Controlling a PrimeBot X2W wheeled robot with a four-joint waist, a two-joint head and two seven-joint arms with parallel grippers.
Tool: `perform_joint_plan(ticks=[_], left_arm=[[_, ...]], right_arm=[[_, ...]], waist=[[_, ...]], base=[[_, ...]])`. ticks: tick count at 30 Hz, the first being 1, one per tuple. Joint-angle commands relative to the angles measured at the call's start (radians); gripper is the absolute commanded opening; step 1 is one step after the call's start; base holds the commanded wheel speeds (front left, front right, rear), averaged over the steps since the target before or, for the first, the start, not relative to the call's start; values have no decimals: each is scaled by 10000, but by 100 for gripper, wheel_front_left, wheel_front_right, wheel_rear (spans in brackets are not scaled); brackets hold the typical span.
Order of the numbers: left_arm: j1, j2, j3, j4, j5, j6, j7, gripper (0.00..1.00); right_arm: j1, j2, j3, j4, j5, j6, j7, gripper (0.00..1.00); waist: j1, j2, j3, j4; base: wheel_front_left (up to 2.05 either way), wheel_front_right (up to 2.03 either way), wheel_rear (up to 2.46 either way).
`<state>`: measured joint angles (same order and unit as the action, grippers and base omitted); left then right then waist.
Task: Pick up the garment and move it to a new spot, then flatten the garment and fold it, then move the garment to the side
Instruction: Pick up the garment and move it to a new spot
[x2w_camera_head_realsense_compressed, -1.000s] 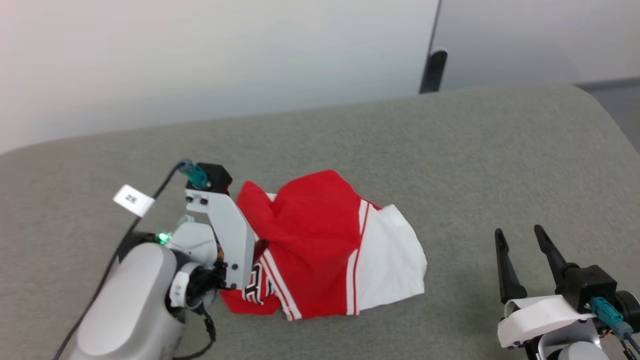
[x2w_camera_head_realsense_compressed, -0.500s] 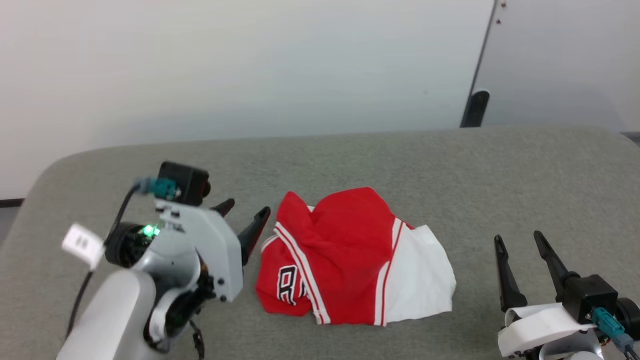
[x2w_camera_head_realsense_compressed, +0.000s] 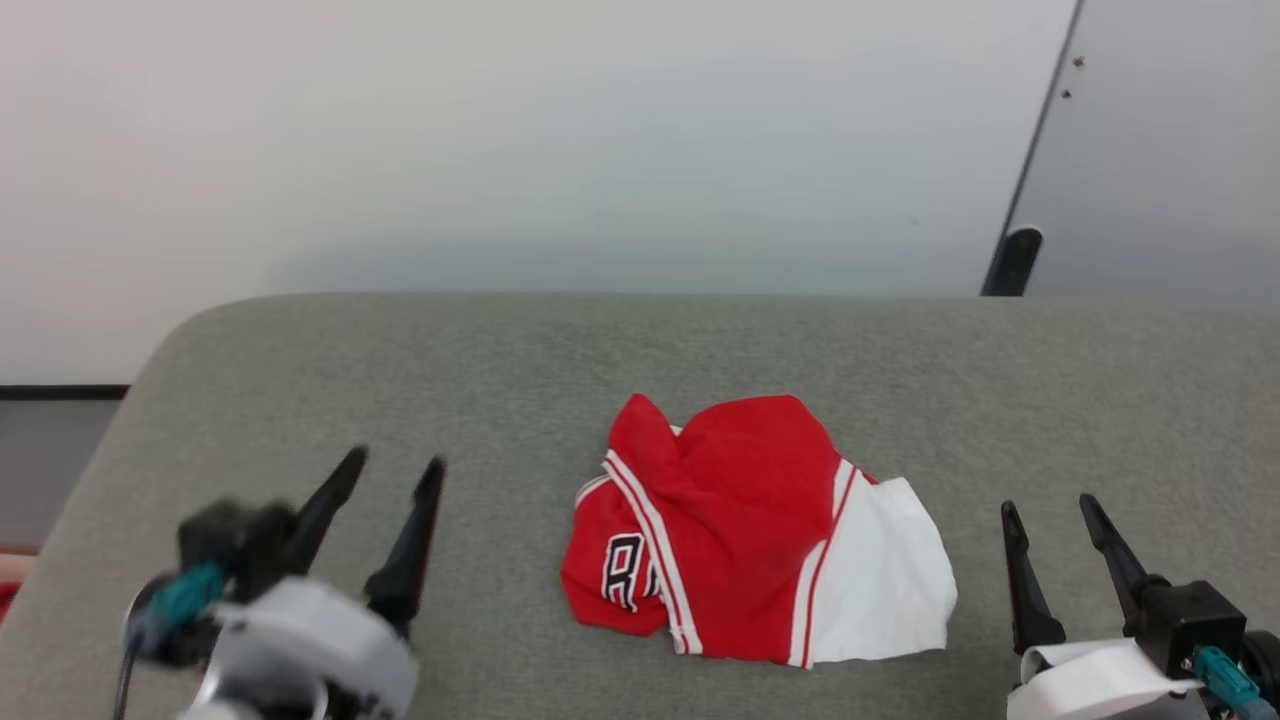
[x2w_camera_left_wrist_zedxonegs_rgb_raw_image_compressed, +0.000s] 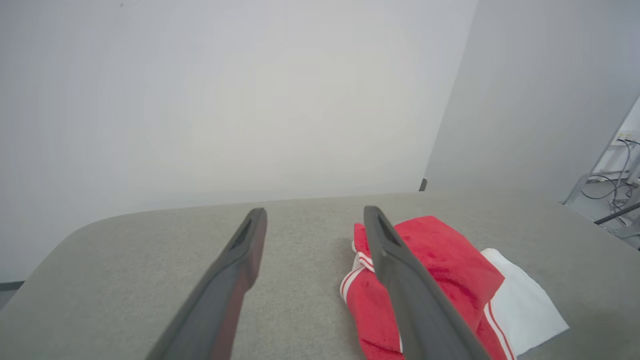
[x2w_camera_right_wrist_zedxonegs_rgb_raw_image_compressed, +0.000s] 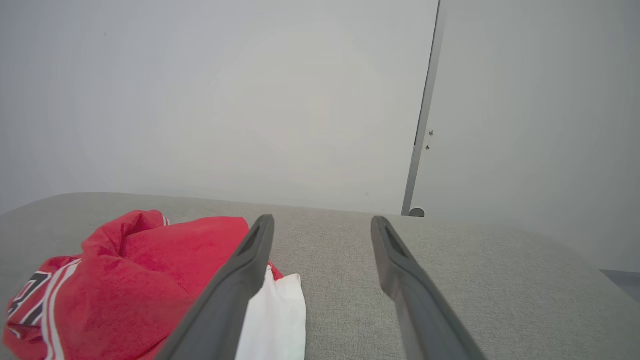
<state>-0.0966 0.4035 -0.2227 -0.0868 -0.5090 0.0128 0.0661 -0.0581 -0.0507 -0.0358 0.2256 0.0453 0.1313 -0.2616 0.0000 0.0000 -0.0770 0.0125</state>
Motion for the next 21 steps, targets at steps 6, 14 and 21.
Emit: perform_joint_plan(ticks=[6,14,21], left_arm=[[1392,65,384,281,330,356,-1364,100],[2179,-89,611,507,168,443,-2229,100],[2129,-29,648,567,97,455,-2320,100]], right_arm=[[373,5,-163,-42,147,-10,-50,100],[514,5,-97,-38,252,-10,-50,100],[406,5,-38,-38,195,-10,-50,100]], waist=[[0,0,-228,457],[0,0,-267,783],[0,0,-233,806]], base=[[0,0,0],[0,0,0],[0,0,0]])
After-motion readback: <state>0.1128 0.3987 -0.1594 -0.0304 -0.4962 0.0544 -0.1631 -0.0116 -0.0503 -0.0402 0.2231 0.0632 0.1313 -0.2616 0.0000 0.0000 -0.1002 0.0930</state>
